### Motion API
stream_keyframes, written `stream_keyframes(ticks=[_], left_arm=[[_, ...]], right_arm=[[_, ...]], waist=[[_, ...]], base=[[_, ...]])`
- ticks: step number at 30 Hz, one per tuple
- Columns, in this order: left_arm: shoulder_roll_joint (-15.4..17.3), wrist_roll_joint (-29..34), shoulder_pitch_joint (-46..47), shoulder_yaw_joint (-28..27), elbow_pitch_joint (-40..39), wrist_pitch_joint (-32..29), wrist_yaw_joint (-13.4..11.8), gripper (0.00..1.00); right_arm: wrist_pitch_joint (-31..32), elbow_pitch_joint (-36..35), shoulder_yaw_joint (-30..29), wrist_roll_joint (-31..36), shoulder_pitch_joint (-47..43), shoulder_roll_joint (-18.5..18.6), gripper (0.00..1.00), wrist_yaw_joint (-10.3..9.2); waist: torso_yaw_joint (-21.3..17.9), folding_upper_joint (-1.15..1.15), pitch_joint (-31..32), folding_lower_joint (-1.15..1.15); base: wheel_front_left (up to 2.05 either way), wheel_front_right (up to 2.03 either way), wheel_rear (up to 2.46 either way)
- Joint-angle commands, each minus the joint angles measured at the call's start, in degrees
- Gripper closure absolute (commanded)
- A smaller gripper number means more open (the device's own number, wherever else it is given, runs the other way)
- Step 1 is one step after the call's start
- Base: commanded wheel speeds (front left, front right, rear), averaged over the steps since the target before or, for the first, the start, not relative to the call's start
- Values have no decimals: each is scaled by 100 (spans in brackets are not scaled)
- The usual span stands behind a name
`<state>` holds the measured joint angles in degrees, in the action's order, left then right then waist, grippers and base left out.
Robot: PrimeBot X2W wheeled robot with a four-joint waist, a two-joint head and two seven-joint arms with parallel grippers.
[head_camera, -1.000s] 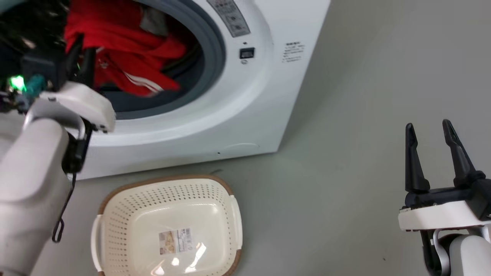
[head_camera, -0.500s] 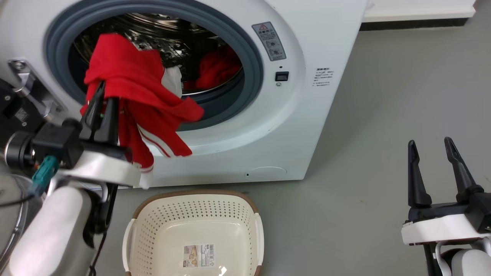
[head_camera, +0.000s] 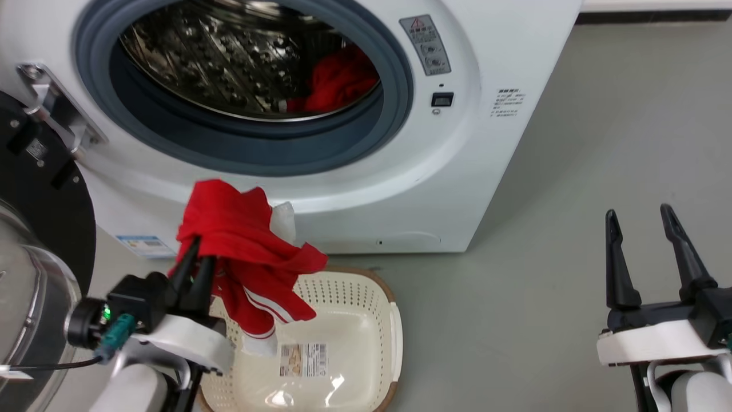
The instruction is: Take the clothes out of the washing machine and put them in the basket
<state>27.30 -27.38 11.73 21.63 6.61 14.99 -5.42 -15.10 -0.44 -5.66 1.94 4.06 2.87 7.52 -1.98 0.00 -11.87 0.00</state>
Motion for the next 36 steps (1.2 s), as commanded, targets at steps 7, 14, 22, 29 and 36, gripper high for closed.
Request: stream_keyframes(ticks=[7, 14, 22, 29, 36], left_arm=[[-440, 102, 458, 100, 1438, 29, 472, 100], [-641, 523, 1251, 220, 3034, 23, 846, 100], [-985, 688, 2154, 308, 4384, 23, 1153, 100], [-1172, 556, 2925, 429, 5444, 23, 1271, 100], [-1268, 593, 3410, 479, 5845, 23, 1281, 100]], right_arm=[[-10, -227, -29, 183, 344, 1, 0, -6], [-11, -425, -69, 286, 634, 0, 0, -6], [-11, -647, -156, 288, 818, 0, 0, -6], [-11, -823, -56, 231, 940, 1, 0, -6], [-11, -1021, -97, 271, 964, 1, 0, -6]], waist=[[-22, 0, -961, 0], [-86, 0, -2002, 0], [-135, 0, -2908, 0], [-210, 0, -3522, 0], [-228, 0, -3925, 0]], base=[[0, 0, 0], [0, 0, 0], [0, 0, 0], [0, 0, 0], [0, 0, 0]])
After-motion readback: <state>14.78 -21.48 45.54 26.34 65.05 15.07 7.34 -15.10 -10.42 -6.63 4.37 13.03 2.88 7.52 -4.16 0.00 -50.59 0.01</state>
